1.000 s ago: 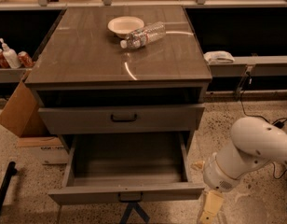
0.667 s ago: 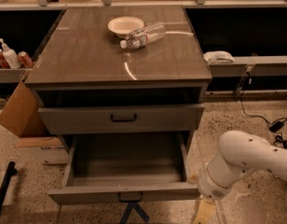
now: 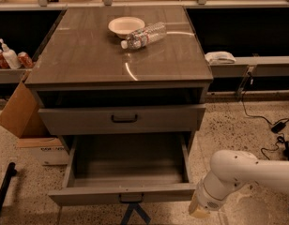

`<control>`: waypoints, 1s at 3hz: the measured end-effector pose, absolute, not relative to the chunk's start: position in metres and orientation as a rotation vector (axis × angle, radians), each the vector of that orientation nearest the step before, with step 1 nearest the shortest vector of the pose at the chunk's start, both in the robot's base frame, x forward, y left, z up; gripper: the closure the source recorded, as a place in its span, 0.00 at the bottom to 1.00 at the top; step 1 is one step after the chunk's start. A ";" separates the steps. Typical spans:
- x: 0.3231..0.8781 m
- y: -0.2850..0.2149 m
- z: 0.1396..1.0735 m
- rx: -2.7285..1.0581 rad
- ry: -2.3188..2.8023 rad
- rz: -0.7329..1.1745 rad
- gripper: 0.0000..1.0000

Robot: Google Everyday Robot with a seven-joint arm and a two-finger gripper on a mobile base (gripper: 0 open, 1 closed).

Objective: Close middle drawer

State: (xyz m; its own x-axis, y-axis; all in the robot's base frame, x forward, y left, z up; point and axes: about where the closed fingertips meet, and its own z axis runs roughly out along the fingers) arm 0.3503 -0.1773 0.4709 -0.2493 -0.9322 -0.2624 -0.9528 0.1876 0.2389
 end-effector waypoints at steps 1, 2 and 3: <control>0.357 -0.181 0.438 -1.842 2.426 0.507 0.97; 0.368 -0.179 0.408 -1.763 2.464 0.460 1.00; 0.384 -0.170 0.385 -1.701 2.468 0.441 1.00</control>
Offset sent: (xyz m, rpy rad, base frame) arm 0.0370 -0.0009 -0.0976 -0.0570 -0.0839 -0.1901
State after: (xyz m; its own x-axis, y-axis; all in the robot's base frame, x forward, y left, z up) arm 0.3837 -0.1699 0.3854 -0.3653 -0.8954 -0.2544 -0.9281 0.3293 0.1738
